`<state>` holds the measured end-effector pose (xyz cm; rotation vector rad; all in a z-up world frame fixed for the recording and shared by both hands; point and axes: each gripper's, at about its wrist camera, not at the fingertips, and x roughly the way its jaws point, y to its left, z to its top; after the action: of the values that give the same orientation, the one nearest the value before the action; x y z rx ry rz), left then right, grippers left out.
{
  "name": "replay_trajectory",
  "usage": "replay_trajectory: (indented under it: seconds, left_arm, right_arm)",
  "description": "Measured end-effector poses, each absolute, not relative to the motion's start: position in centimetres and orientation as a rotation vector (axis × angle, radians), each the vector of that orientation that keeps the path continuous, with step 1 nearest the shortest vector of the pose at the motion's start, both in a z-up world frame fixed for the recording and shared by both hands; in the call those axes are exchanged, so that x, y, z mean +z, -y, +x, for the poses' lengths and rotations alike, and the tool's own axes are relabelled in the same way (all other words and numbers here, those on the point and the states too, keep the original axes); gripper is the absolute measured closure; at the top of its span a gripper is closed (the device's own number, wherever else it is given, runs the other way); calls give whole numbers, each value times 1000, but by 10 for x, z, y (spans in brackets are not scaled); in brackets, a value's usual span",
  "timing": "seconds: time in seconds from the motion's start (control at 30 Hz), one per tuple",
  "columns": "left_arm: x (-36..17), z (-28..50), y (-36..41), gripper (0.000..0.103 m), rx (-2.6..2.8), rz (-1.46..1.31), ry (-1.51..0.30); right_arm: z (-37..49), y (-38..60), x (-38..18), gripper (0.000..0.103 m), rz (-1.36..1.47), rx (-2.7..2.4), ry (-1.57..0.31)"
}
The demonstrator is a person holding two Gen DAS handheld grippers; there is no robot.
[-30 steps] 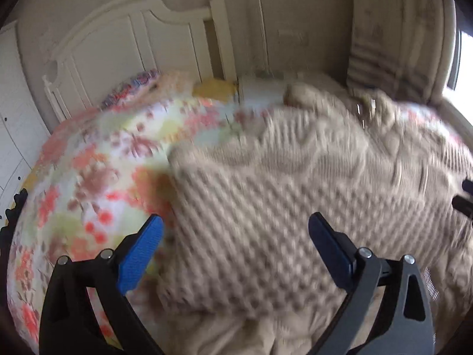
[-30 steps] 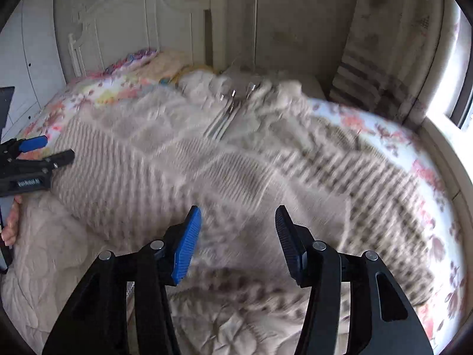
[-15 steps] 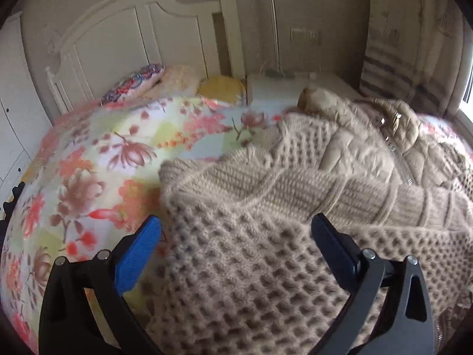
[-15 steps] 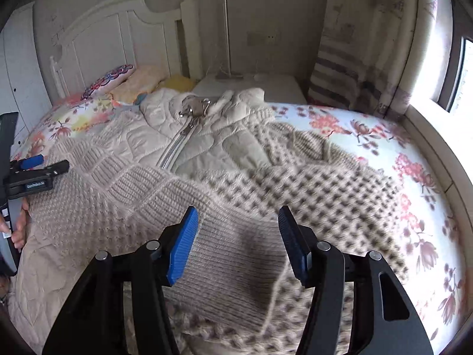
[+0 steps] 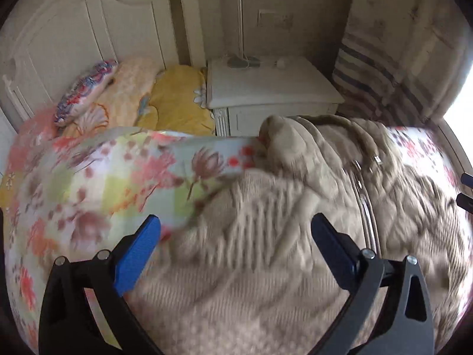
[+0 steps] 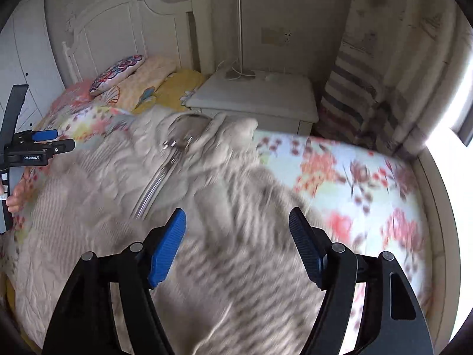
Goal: Fold large clothes
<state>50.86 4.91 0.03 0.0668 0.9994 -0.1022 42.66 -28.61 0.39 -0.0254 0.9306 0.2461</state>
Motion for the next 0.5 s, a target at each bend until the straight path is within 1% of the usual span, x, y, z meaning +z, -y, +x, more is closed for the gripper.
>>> replay_trajectory:
  seconds: [0.13,0.23,0.33,0.43,0.5]
  left_arm:
    - [-15,598,-49,2,-113,-58,-1108]
    - [-31,662,-47,2,-190,-195,-1195]
    - [-53,712,-40,2,-204,-228,-1278]
    - [-88,757,-32,2,-250,-234,-1429]
    - [-111,778,-25,3,-280,-227,-1504]
  right_arm:
    - [533,301,-3,33,161,272,-1053]
    - [606,297,-23,32,297,316,-1145]
    - [665,279,-57,31,319,322,-1276]
    - [710,262,-97,31,349,397,-1458]
    - [729,255,-117,31,381,424,-1532]
